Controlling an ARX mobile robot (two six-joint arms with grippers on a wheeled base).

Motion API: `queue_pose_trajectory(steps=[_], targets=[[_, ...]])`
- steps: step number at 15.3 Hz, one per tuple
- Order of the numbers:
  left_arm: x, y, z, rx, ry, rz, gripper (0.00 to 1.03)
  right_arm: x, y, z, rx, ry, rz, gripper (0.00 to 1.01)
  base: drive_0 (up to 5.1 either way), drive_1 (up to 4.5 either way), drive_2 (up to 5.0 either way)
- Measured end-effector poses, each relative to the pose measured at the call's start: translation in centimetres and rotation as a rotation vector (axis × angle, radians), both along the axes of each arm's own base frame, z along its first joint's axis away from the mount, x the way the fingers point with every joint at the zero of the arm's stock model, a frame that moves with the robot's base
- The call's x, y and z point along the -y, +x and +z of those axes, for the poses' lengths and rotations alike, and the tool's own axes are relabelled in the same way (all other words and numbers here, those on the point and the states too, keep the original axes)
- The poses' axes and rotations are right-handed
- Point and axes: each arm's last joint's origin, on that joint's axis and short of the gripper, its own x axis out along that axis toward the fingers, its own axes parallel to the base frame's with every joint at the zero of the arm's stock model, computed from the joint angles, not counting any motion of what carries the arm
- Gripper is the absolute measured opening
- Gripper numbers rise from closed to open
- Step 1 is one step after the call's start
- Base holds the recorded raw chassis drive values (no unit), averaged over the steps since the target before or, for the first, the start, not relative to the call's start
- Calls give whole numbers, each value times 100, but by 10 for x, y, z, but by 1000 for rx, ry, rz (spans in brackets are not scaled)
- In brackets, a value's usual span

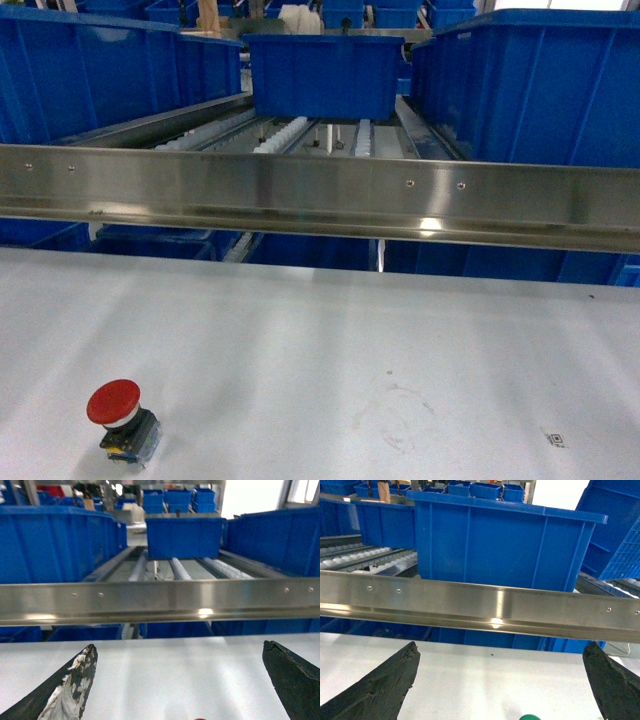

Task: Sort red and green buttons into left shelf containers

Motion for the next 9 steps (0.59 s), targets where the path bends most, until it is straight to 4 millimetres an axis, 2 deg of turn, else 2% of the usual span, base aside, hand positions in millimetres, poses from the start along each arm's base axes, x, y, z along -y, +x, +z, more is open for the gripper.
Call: queue_pose_trajectory(steps=[1, 3, 7, 9], targets=[[5, 13, 0, -34, 0, -44, 98, 4, 18, -1, -42, -16, -3, 98, 0, 0, 0], [14, 42, -2, -120, 1, -110, 98, 11, 44, -16, -177, -38, 2, 98, 0, 0, 0], [32, 95, -31, -346, -9, -252, 98, 20, 87, -54, -453, -126, 26, 98, 0, 0, 0], [33, 101, -46, -415, -1, -257, 98, 24, 94, -74, -567, -115, 19, 98, 0, 0, 0]])
